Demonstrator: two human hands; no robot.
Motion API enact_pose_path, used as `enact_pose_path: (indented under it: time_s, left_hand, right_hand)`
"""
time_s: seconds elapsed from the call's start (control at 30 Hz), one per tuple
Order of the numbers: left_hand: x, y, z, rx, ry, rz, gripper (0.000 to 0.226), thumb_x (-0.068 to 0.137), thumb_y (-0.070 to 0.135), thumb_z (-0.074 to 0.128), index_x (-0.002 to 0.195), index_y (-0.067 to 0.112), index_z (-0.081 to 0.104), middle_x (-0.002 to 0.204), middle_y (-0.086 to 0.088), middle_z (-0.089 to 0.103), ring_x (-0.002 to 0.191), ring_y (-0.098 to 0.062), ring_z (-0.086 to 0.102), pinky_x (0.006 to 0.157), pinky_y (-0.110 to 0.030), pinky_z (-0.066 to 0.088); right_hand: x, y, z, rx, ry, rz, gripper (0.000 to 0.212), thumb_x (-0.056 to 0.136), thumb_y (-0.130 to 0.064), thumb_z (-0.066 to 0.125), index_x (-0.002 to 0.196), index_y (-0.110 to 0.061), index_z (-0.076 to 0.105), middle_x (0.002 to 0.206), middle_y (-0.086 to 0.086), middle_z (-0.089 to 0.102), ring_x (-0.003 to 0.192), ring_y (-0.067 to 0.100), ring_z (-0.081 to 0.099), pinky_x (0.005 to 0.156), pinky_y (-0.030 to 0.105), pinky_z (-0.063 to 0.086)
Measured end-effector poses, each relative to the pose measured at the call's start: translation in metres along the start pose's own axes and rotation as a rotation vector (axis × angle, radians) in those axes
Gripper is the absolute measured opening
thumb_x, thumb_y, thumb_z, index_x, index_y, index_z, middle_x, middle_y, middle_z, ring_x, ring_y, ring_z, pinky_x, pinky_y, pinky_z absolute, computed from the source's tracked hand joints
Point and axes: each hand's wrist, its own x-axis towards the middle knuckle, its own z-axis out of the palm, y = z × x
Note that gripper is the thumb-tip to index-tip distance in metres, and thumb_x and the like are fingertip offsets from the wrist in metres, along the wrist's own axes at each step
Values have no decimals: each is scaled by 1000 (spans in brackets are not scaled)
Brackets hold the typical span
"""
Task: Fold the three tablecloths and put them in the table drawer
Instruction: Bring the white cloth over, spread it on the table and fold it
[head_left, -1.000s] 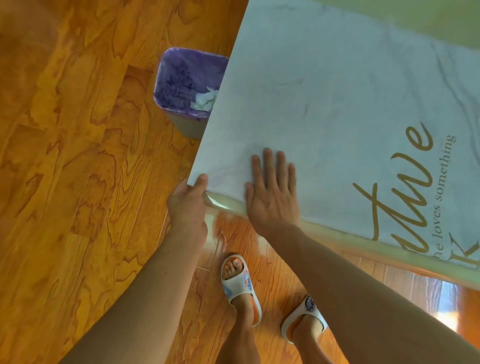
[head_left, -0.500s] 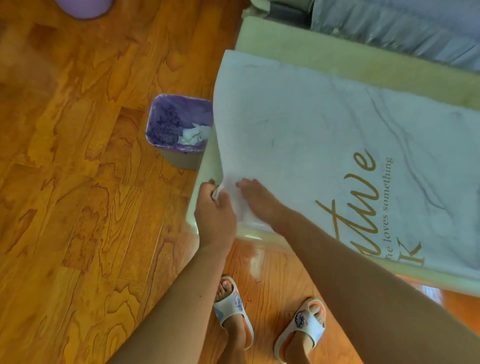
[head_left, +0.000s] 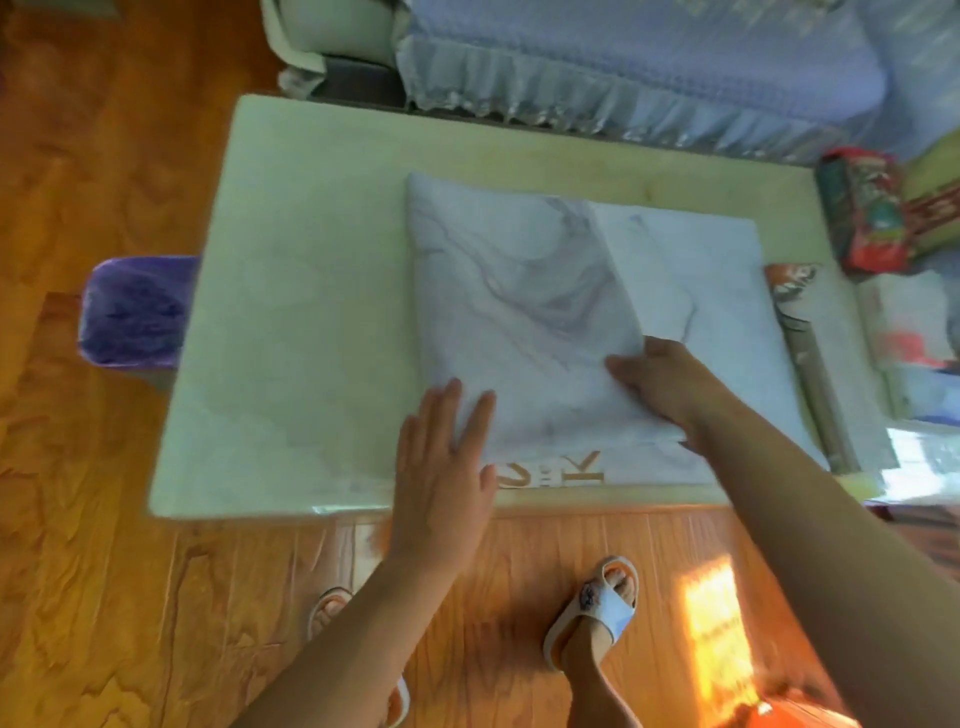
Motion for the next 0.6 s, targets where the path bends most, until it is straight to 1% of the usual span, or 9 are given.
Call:
enact_pose_path:
  time_s: [0.07, 0.17, 0.23, 0.27, 0.3, 0.37, 0.47, 0.53, 0.6]
  left_hand:
    - [5, 15, 28, 77, -56, -64, 98, 80, 25, 82, 160, 26, 26, 166, -18, 20, 151, -42, 23, 118, -56, 33]
    - [13, 37, 86, 168, -170, -18, 96, 83, 24, 76, 162, 25, 20, 167, -18, 16, 152, -40, 22, 119, -53, 34]
    - [11, 44, 128, 304, -254, 23, 94, 86, 19, 71, 163, 25, 18, 169, -17, 10, 156, -37, 13, 122, -53, 25]
    - [9, 46, 146, 368, -290, 17, 94, 84, 19, 73, 162, 25, 20, 169, -17, 10, 156, -36, 12, 123, -53, 22]
    - [9, 47, 159, 412, -313, -1, 96, 82, 20, 77, 161, 24, 23, 169, -16, 12, 156, -36, 13, 124, -52, 19]
    - [12, 51, 170, 461, -289, 1, 96, 78, 26, 83, 159, 23, 32, 167, -15, 21, 154, -38, 17, 123, -53, 19]
    - [18, 59, 162, 483, -211, 4, 86, 83, 38, 78, 157, 23, 37, 166, -17, 20, 154, -44, 13, 121, -58, 20]
    - [20, 66, 149, 450, -175, -204, 90, 83, 41, 76, 159, 25, 30, 167, -18, 13, 152, -45, 12, 120, -58, 21]
    - [22, 71, 139, 287, -167, -490, 105, 78, 38, 84, 160, 27, 20, 162, -15, 20, 145, -43, 28, 113, -57, 37]
  right_hand:
    - [19, 40, -66, -59, 4, -8, 21, 93, -18, 65, 110, -7, 72, 101, 9, 77, 95, 29, 73, 95, 50, 56]
    - [74, 123, -133, -161, 2, 69, 36, 84, -37, 70, 109, -11, 74, 105, 9, 76, 98, 30, 71, 96, 52, 55]
    - [105, 178, -146, -225, -54, 150, 26, 88, -32, 72, 101, -9, 73, 108, 15, 74, 97, 27, 69, 91, 42, 56]
    - [115, 200, -146, -259, -69, 171, 18, 91, -27, 71, 98, -11, 73, 106, 17, 74, 93, 25, 68, 84, 36, 54]
    - [122, 218, -144, -284, -56, 170, 15, 91, -25, 70, 95, -11, 74, 103, 18, 74, 90, 25, 67, 80, 36, 53]
    - [137, 244, -141, -277, 28, 157, 21, 90, -28, 67, 92, -8, 75, 97, 15, 74, 92, 30, 69, 78, 37, 53]
    - [149, 260, -146, -146, 111, 205, 26, 89, -28, 65, 99, -6, 75, 99, 16, 73, 97, 35, 68, 83, 45, 57]
    - [151, 263, -159, -115, 145, 247, 28, 92, -27, 61, 106, -6, 73, 106, 18, 71, 103, 37, 65, 88, 45, 55]
    - [152, 259, -173, -169, 210, 272, 31, 94, -23, 54, 110, -3, 70, 112, 22, 68, 106, 40, 62, 90, 42, 53]
